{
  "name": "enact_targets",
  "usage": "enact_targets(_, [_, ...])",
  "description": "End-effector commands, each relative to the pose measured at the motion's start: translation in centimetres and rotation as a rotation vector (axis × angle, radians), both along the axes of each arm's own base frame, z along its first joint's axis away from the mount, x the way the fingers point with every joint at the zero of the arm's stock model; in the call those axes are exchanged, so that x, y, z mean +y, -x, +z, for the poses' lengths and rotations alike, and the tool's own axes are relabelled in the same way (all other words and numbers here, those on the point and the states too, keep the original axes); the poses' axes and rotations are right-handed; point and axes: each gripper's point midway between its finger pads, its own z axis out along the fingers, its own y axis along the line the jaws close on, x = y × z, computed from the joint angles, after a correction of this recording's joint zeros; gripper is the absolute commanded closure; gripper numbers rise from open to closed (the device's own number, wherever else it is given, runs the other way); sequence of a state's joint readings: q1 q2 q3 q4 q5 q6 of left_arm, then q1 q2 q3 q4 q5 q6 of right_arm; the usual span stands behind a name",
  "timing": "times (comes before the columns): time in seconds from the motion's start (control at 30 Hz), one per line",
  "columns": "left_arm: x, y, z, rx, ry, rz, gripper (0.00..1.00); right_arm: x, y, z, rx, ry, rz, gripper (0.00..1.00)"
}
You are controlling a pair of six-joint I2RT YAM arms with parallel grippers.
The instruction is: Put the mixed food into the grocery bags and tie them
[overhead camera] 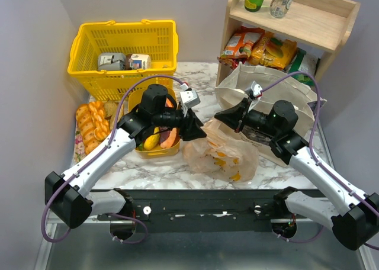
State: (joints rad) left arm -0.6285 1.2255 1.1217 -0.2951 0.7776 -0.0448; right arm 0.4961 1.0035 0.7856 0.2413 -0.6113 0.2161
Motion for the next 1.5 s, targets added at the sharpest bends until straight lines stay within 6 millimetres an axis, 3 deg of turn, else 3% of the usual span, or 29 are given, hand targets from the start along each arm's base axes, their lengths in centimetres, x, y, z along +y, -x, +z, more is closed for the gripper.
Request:
enact_targets(0.0, [-0.1, 1.4, -0.2, 0.025, -0.004, -0.069, 0.46, -0.4, -0.3, -0.1, -0.013, 0.001, -0.028, 0.99])
enact_targets(0.2, [-0.4, 1.3, 0.5, 0.027, 0.022, -0.072, 0.81, -0.6, -0.3, 0.2, -0.029, 0.003, -0.043, 0.99])
enact_targets(0.4, [-1.3, -0.6, 3.8, -0.03, 0.133, 0.007, 0.95, -1.6, -0.3, 0.8, -0.052, 0.016, -0.096, 0.99])
enact_targets(0.67, [-2.4, -4.6, 3.5, 0.027, 0.119, 0.163, 0.98, -3.2, 0.9, 2.6, -0.12, 0.023, -0.14, 0.99])
enact_targets(0.77, [-2.4, -6.0, 3.9, 0.022, 0.134, 0.226, 0.98, -3.5, 1.0, 2.3, -0.119, 0.043, -0.149, 0.99])
enact_targets(0.8, [-2.3, -6.2, 4.2, 0.016, 0.144, 0.24, 0.93, -3.7, 0.7, 2.1, -0.114, 0.05, -0.17, 0.99])
enact_targets(0.93, [-2.8, -5.5, 5.9, -0.018, 0.204, 0.188, 0.89, -4.8, -0.3, 0.8, -0.078, 0.072, -0.258, 0.99])
enact_targets(1.0, [-2.7, -5.2, 6.0, -0.033, 0.205, 0.17, 0.85, -5.6, -1.3, -0.2, -0.031, 0.096, -0.333, 0.99])
enact_targets(1.23, [-2.4, -4.3, 6.1, -0.052, 0.198, 0.135, 0.81, -6.3, -2.2, -1.8, 0.027, 0.126, -0.394, 0.99])
enact_targets(1.47, [-2.2, -5.4, 5.4, -0.043, 0.147, 0.183, 0.8, -6.5, -1.8, -1.2, 0.008, 0.12, -0.39, 0.99])
